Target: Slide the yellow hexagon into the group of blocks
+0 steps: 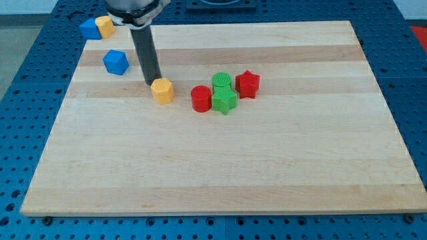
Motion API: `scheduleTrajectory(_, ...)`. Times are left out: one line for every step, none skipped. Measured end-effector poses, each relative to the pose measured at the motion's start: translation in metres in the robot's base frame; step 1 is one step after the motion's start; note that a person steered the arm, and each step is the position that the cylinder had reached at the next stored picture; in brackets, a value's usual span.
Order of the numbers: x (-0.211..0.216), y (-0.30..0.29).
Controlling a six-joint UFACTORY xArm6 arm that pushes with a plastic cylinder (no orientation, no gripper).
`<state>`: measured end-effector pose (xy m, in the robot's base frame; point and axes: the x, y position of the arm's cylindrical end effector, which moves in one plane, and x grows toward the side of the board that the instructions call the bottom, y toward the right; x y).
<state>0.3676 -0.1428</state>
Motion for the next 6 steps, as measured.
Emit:
scheduleTrajectory(0.012,-0.005)
scheduleTrajectory(0.028,-0.002)
scheduleTrajectory(0.025,0.025)
scheduleTrajectory(0.016,0.052)
scheduleTrajectory(0.015,0.054)
scheduleTrajectory(0.015,0.003)
